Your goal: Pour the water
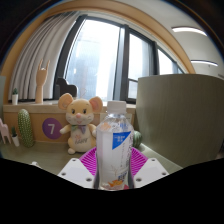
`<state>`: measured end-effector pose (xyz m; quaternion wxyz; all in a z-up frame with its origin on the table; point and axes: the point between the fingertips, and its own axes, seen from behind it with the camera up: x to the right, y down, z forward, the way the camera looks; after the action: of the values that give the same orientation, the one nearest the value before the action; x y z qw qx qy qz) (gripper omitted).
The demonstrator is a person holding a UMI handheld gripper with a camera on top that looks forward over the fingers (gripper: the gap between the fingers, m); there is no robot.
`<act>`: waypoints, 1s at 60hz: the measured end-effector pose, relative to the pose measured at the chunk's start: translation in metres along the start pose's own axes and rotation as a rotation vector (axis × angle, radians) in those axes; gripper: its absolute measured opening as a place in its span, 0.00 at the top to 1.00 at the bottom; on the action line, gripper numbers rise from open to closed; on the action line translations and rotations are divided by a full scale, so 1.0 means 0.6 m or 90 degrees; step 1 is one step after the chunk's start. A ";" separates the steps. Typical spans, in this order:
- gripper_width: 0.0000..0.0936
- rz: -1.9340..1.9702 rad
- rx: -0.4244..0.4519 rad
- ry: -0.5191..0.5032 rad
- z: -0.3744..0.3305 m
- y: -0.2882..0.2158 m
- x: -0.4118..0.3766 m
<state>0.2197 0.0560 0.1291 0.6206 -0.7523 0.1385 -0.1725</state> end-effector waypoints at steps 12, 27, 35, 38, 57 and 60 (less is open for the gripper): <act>0.58 0.018 0.000 0.009 0.015 0.048 0.018; 0.48 0.020 0.025 0.008 0.004 0.050 0.019; 0.26 0.022 -0.002 -0.008 -0.002 0.069 0.017; 0.24 0.021 -0.023 -0.017 -0.006 0.086 0.017; 0.24 0.005 -0.090 -0.058 -0.128 0.146 -0.003; 0.24 -0.003 -0.093 -0.070 -0.159 0.150 -0.016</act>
<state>0.1702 -0.0415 0.0563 0.5701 -0.8044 0.1146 -0.1220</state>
